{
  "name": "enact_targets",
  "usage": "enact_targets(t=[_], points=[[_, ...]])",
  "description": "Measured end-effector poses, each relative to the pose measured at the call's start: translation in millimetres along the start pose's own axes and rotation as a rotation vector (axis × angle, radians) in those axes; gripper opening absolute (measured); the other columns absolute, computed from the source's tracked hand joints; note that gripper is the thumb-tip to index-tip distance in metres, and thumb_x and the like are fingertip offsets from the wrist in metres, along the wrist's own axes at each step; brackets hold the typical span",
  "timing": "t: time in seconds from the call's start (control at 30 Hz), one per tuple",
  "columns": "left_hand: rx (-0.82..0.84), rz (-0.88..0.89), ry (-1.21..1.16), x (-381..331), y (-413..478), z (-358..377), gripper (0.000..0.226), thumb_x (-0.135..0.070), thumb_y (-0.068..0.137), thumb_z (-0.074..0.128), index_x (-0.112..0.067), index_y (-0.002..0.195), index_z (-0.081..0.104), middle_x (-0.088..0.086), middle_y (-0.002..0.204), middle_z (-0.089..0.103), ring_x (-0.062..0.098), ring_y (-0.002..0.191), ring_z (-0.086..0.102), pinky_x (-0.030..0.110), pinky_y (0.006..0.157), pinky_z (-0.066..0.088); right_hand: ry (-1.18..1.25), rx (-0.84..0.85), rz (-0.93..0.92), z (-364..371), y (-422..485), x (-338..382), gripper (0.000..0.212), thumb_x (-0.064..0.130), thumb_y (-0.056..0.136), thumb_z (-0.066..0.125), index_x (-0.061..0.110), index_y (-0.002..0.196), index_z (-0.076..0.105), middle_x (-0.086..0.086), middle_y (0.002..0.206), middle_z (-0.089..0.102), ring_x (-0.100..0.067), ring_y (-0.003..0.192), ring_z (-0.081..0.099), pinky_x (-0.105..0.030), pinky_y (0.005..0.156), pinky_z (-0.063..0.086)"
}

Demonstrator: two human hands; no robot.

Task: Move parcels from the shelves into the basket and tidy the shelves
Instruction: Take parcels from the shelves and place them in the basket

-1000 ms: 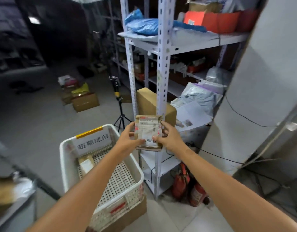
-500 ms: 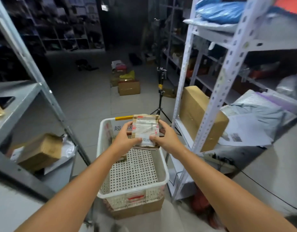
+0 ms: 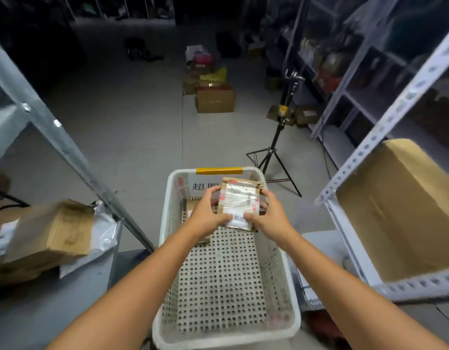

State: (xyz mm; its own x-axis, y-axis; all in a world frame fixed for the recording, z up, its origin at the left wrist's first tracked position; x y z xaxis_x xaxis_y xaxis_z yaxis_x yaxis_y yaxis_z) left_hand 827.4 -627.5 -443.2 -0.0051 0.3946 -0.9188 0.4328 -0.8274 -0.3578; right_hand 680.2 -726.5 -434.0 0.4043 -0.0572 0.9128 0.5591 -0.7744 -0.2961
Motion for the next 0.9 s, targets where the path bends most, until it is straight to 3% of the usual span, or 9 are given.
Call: enact_targets(t=[0.07, 0.2, 0.37, 0.43, 0.6, 0.77, 0.9], points=[[-0.001, -0.034, -0.008, 19.5, 31.3, 1.3, 0.081, 0.004, 0.078, 0.075, -0.031, 0.140, 0.036, -0.007, 0.121, 0.057, 0.014, 0.107, 0.061, 0.030, 0.073, 0.061, -0.027, 0.014, 0.031, 7.5, 31.0, -19.6, 0.074, -0.002, 0.083, 0.073, 0.016, 0.143, 0.035, -0.003, 0.132, 0.059, -0.016, 0.117, 0.060, -0.035, 0.090, 0.056], [-0.022, -0.139, -0.035, 70.4, 92.4, 8.2, 0.084, 0.004, 0.079, 0.075, -0.031, 0.143, 0.034, -0.001, 0.126, 0.058, 0.019, 0.109, 0.062, 0.029, 0.073, 0.061, -0.069, 0.067, 0.101, 19.6, 96.0, -67.9, 0.071, -0.005, 0.084, 0.071, 0.012, 0.143, 0.037, -0.003, 0.128, 0.059, -0.008, 0.100, 0.061, -0.014, 0.058, 0.053], [-0.073, -0.234, -0.043, 143.7, 163.0, 16.5, 0.086, 0.005, 0.079, 0.075, -0.031, 0.145, 0.032, 0.001, 0.125, 0.058, 0.019, 0.110, 0.062, 0.034, 0.079, 0.060, -0.101, 0.113, 0.135, 39.5, 171.7, -131.5, 0.066, -0.008, 0.085, 0.068, 0.010, 0.142, 0.040, -0.002, 0.120, 0.059, 0.003, 0.083, 0.058, -0.012, 0.051, 0.051], [-0.082, -0.252, -0.040, 175.7, 193.2, 16.7, 0.086, 0.004, 0.078, 0.076, -0.032, 0.144, 0.033, 0.000, 0.122, 0.059, 0.019, 0.110, 0.062, 0.041, 0.086, 0.059, -0.118, 0.116, 0.139, 50.9, 199.6, -159.4, 0.065, -0.008, 0.085, 0.068, 0.008, 0.142, 0.041, -0.002, 0.121, 0.058, 0.002, 0.082, 0.058, -0.010, 0.052, 0.050], [-0.084, -0.289, -0.007, 246.6, 255.2, 12.7, 0.086, 0.001, 0.081, 0.075, -0.033, 0.147, 0.032, 0.002, 0.125, 0.058, 0.019, 0.111, 0.062, 0.043, 0.091, 0.056, -0.115, 0.111, 0.134, 81.6, 256.7, -222.7, 0.065, -0.007, 0.083, 0.071, 0.009, 0.141, 0.045, -0.005, 0.131, 0.060, -0.010, 0.107, 0.057, -0.003, 0.067, 0.047], [-0.069, -0.289, 0.008, 299.0, 304.7, 13.8, 0.086, 0.004, 0.081, 0.073, -0.032, 0.146, 0.031, 0.005, 0.129, 0.058, 0.023, 0.111, 0.063, 0.045, 0.090, 0.056, -0.083, 0.083, 0.166, 104.1, 302.2, -278.3, 0.062, -0.008, 0.084, 0.070, 0.009, 0.139, 0.048, 0.004, 0.117, 0.058, -0.007, 0.102, 0.056, -0.008, 0.070, 0.048], [-0.082, -0.311, 0.020, 333.3, 326.2, 10.1, 0.084, 0.003, 0.081, 0.072, -0.032, 0.146, 0.031, 0.001, 0.129, 0.062, 0.019, 0.110, 0.064, 0.043, 0.092, 0.056, -0.085, 0.085, 0.177, 121.4, 328.1, -306.9, 0.062, -0.008, 0.082, 0.072, 0.011, 0.137, 0.050, 0.000, 0.122, 0.062, -0.003, 0.097, 0.059, -0.018, 0.083, 0.053]])
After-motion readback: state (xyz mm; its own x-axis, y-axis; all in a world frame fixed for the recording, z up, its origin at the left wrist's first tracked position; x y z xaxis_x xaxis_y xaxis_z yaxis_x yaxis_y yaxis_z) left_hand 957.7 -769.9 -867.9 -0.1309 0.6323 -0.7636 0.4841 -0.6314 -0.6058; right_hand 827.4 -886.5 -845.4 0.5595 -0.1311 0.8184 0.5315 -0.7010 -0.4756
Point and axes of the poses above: each hand's wrist, its own y-axis towards the middle knuckle, its own z-axis out of the palm, x = y × z, the point moved 9 cm from there along y, towards the middle knuckle
